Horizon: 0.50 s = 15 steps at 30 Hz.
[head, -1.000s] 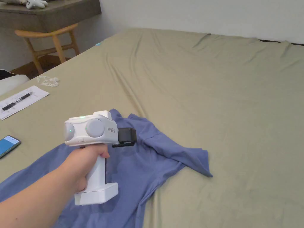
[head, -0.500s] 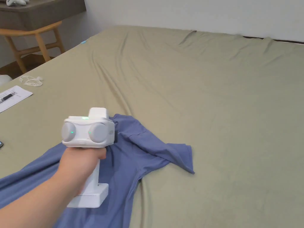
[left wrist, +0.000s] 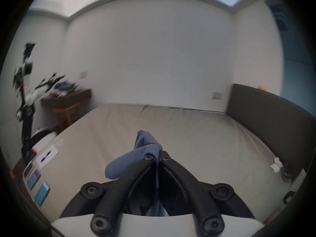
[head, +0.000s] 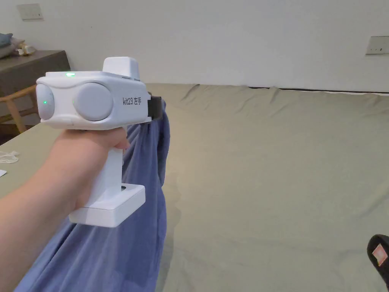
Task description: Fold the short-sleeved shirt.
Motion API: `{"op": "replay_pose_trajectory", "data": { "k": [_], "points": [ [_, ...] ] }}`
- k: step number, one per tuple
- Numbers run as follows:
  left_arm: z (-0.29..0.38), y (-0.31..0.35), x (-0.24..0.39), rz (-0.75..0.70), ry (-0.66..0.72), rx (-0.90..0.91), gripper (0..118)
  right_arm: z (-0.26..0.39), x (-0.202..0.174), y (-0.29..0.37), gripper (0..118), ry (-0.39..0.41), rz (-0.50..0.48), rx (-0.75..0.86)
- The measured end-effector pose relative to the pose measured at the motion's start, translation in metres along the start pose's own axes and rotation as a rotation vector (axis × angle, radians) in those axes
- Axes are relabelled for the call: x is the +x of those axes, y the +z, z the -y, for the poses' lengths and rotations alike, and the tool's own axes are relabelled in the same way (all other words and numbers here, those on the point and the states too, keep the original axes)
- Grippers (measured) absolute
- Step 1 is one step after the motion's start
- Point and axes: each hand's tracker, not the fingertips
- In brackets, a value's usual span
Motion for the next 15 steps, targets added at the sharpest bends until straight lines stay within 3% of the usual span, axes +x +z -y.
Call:
{"op": "replay_pose_trajectory", "data": {
  "k": [3, 6, 10, 15],
  "points": [
    [-0.024, 0.004, 0.071, 0.109, -0.062, 0.027, 0, -0.007, 0.01, 0.02, 0, 0.049, 0.056, 0.067],
    [-0.041, 0.0, 0.145, 0.241, -0.085, 0.03, 0, -0.013, 0.03, 0.043, 0, 0.003, 0.089, 0.104],
    [-0.039, -0.016, 0.245, 0.366, -0.154, 0.012, 0, -0.017, 0.057, 0.065, 0, 0.005, 0.192, 0.137],
    [0.01, -0.056, 0.367, 0.537, -0.301, -0.126, 0, -0.023, 0.092, 0.081, 0, -0.059, 0.309, 0.18]
  ]
}}
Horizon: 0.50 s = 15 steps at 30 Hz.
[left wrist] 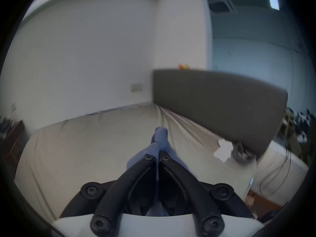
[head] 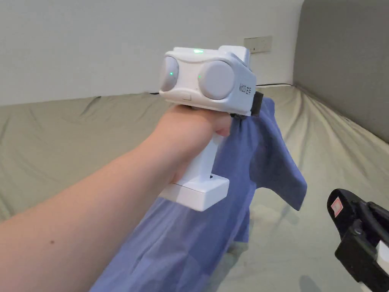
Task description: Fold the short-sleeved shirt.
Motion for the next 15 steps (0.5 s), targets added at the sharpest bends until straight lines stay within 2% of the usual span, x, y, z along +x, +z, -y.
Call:
{"op": "replay_pose_trajectory", "data": {
  "k": [2, 6, 8, 9, 10, 11, 12, 13, 14, 15],
  "points": [
    [0.029, -0.051, 0.032, 0.047, -0.007, -0.145, 0, 0.0, 0.012, 0.0, 0, -0.007, 0.038, 0.002],
    [0.104, -0.124, 0.073, 0.1, -0.017, -0.313, 0, 0.005, 0.025, -0.004, 0, 0.025, 0.091, 0.004],
    [0.14, -0.143, 0.087, 0.134, -0.017, -0.385, 0, 0.009, 0.029, -0.007, 0, 0.043, 0.104, -0.006],
    [0.154, -0.15, 0.092, 0.144, -0.027, -0.407, 4, 0.01, 0.031, -0.008, 0, 0.048, 0.107, -0.013],
    [0.166, -0.154, 0.094, 0.129, -0.021, -0.393, 19, 0.012, 0.033, -0.01, 0, 0.052, 0.111, -0.021],
    [0.176, -0.156, 0.095, 0.122, -0.012, -0.376, 54, 0.014, 0.034, -0.012, 0, 0.056, 0.112, -0.033],
    [0.18, -0.156, 0.093, 0.107, -0.005, -0.334, 82, 0.016, 0.035, -0.014, 0, 0.062, 0.109, -0.045],
    [0.181, -0.153, 0.089, 0.091, 0.022, -0.283, 102, 0.018, 0.035, -0.016, 0, 0.072, 0.103, -0.06],
    [0.179, -0.146, 0.08, 0.077, 0.078, -0.24, 113, 0.021, 0.034, -0.018, 0, 0.086, 0.099, -0.072],
    [0.174, -0.136, 0.07, 0.083, 0.141, -0.191, 113, 0.022, 0.033, -0.019, 0, 0.1, 0.099, -0.077]
  ]
}}
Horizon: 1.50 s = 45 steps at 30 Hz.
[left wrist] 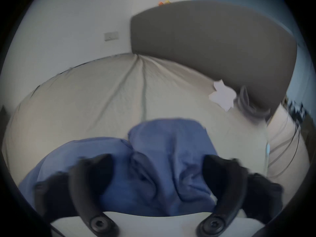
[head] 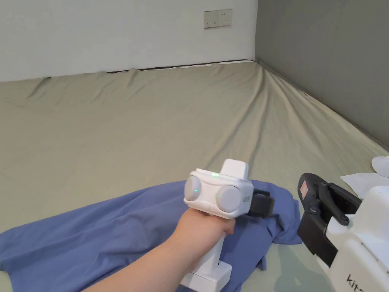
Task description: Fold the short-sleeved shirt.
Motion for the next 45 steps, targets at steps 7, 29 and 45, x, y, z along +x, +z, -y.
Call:
{"op": "replay_pose_trajectory", "data": {
  "k": [7, 29, 45],
  "points": [
    [-0.016, 0.152, -0.074, -0.027, 0.11, 0.329, 113, 0.0, -0.016, -0.006, 0, 0.085, -0.042, 0.005],
    [0.188, 0.394, -0.223, -0.712, 0.218, 0.475, 0, 0.044, -0.062, -0.049, 0, 0.214, -0.149, -0.173],
    [0.118, 0.303, -0.295, -0.64, 0.208, 0.261, 0, 0.042, -0.079, -0.05, 0, 0.225, -0.25, -0.2]
  ]
}}
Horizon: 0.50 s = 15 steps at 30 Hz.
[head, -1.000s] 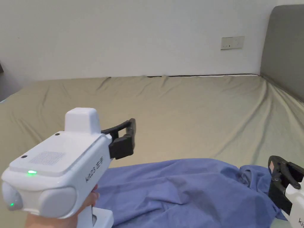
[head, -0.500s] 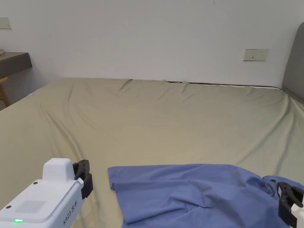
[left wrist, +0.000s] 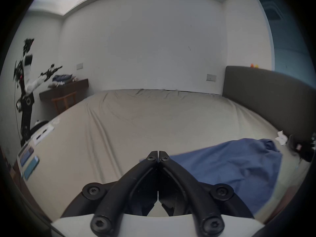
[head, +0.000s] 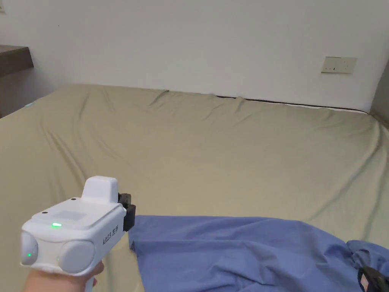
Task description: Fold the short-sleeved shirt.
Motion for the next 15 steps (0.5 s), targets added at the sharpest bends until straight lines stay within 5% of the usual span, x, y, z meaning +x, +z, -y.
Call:
{"op": "replay_pose_trajectory", "data": {
  "k": [1, 3, 4, 5, 13, 15],
  "points": [
    [-0.002, -0.026, -0.006, 0.008, 0.002, -0.014, 13, 0.0, -0.001, -0.001, 0, -0.009, -0.012, 0.0],
    [-0.001, -0.074, -0.016, 0.008, 0.091, -0.072, 87, 0.0, -0.003, -0.002, 0, -0.003, -0.025, -0.002],
    [0.0, -0.096, -0.021, 0.026, 0.114, -0.144, 112, 0.0, -0.004, -0.002, 0, 0.01, -0.027, -0.001],
    [0.003, -0.121, -0.024, 0.04, 0.131, -0.268, 116, 0.001, -0.005, 0.0, 0, 0.037, -0.024, 0.003],
    [0.051, -0.191, -0.003, -0.006, 0.083, -0.56, 91, 0.002, 0.003, 0.004, 0, 0.059, -0.02, -0.002],
    [0.05, -0.182, 0.01, -0.007, -0.034, -0.475, 58, 0.002, 0.006, 0.002, 0, 0.048, -0.01, -0.005]
  ]
}}
